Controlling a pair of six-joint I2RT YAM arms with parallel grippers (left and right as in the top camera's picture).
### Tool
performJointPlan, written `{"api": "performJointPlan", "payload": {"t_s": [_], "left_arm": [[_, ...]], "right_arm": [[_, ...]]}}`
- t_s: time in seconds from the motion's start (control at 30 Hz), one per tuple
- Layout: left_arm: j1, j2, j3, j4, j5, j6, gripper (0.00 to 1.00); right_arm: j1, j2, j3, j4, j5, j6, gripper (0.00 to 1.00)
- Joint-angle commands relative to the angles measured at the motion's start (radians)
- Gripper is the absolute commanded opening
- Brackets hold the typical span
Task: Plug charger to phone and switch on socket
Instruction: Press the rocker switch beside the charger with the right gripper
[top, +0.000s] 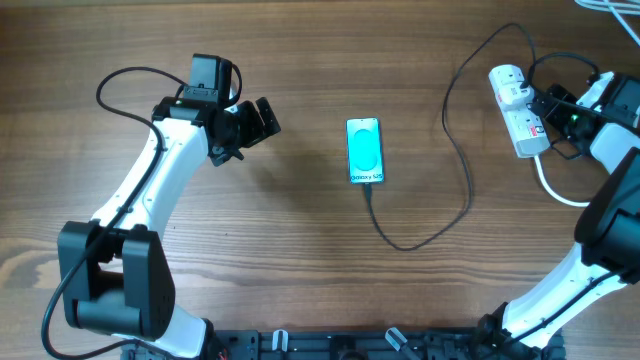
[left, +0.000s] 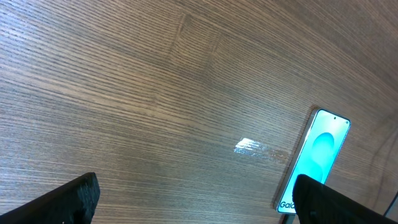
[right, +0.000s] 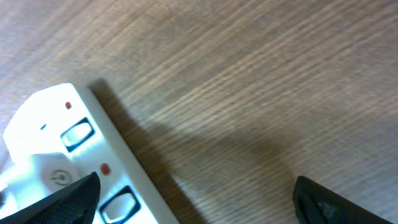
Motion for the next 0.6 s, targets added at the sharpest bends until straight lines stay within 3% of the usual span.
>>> {"api": "performJointPlan", "payload": {"t_s": [0.0,0.1,0.43,0.57], "left_arm": [[0.007,-0.015,-0.002,-0.001,-0.017,-0.010,1.00],[0.007,-0.014,-0.002,-0.001,-0.017,-0.010,1.00],[0.007,-0.014,-0.002,-0.001,-0.017,-0.010,1.00],[0.007,-0.014,-0.002,-0.001,-0.017,-0.010,1.00]], "right_arm": [[0.000,0.033,-0.010,-0.034,0.002,0.008,1.00],[0.005,0.033,-0.010,-0.072,0.074,-0.067,1.00],[0.060,0.034,-0.011,-0.121,0.216,-0.117,1.00],[0.076,0.033,-0.011,-0.131,0.188,-0.142,1.00]]}}
